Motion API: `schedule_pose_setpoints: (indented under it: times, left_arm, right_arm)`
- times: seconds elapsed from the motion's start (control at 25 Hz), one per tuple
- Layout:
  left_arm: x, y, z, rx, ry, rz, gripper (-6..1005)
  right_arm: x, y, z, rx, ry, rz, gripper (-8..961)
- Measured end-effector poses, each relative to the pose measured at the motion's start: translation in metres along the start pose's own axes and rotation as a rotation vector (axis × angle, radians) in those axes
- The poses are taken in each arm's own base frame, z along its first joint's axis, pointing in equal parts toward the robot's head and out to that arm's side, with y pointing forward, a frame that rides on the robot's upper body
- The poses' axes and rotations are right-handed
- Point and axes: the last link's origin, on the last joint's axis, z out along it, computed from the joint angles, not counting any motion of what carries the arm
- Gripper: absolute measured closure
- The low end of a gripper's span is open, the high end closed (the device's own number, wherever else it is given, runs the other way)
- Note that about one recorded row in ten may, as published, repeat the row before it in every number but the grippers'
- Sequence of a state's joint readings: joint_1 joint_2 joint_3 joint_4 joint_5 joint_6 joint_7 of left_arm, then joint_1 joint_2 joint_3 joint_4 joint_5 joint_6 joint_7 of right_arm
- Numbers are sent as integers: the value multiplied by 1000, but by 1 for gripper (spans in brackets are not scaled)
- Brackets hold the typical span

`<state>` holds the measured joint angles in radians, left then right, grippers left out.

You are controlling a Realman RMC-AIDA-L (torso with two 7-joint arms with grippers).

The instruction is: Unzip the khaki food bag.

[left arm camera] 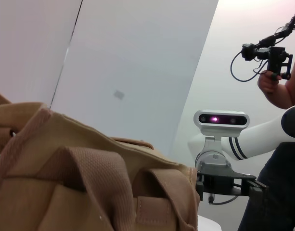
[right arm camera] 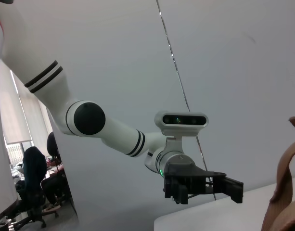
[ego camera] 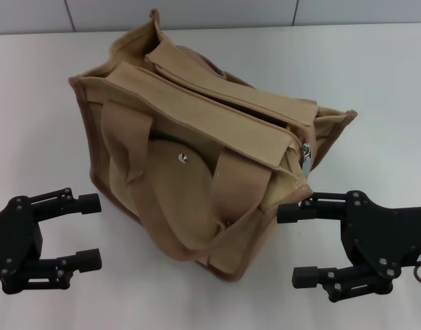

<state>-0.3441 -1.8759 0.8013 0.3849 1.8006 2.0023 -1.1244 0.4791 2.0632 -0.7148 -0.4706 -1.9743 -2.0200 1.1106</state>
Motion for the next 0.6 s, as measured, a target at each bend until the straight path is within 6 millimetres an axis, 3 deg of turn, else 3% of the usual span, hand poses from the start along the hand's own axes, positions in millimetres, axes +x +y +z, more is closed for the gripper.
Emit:
schedule_pose_setpoints:
  times: [0.6]
  left_arm:
    - [-2,1,5,-5,16,-7,153]
  right_arm:
    - [-4,-4,2,-13,12,-14,148]
